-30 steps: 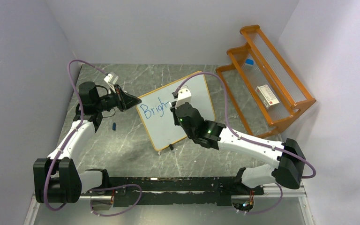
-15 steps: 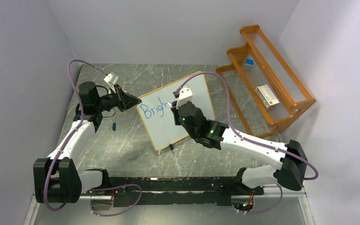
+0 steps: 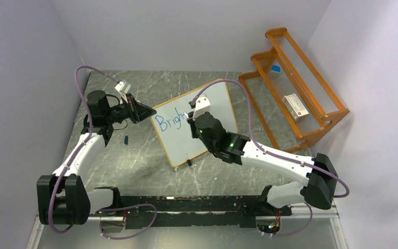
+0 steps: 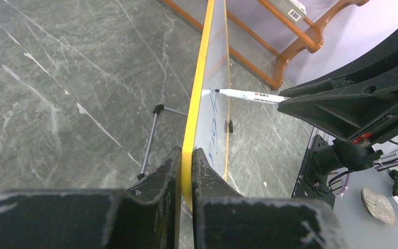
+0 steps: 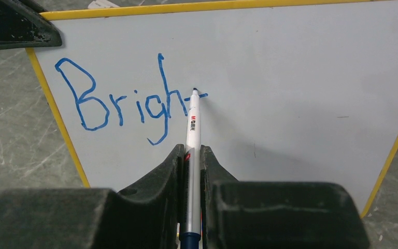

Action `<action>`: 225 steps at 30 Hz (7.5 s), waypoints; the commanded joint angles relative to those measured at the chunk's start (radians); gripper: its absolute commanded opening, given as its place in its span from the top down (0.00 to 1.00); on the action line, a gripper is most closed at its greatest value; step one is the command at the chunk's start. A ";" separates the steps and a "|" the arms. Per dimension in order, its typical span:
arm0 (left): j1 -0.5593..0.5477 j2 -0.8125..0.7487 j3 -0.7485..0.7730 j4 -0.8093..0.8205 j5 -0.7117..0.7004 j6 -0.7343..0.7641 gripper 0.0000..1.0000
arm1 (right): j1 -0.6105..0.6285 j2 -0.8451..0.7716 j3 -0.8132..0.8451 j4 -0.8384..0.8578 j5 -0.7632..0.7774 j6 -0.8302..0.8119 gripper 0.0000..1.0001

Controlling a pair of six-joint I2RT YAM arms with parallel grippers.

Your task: Write a sentence on the whiteboard

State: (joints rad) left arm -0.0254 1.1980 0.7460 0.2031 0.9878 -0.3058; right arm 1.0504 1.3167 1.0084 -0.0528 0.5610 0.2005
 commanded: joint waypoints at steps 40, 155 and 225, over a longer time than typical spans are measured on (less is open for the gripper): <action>-0.024 0.043 -0.016 -0.124 -0.040 0.064 0.95 | 0.000 -0.018 -0.029 -0.087 -0.008 0.041 1.00; -0.024 0.047 -0.011 -0.133 -0.040 0.072 0.95 | -0.041 -0.062 -0.023 -0.023 -0.003 0.022 1.00; -0.024 0.049 -0.009 -0.139 -0.041 0.077 0.95 | -0.058 -0.076 -0.057 -0.074 0.021 0.066 1.00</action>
State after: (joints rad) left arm -0.0254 1.2098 0.7593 0.1894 0.9905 -0.2985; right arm 0.9997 1.2675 0.9634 -0.1246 0.5747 0.2512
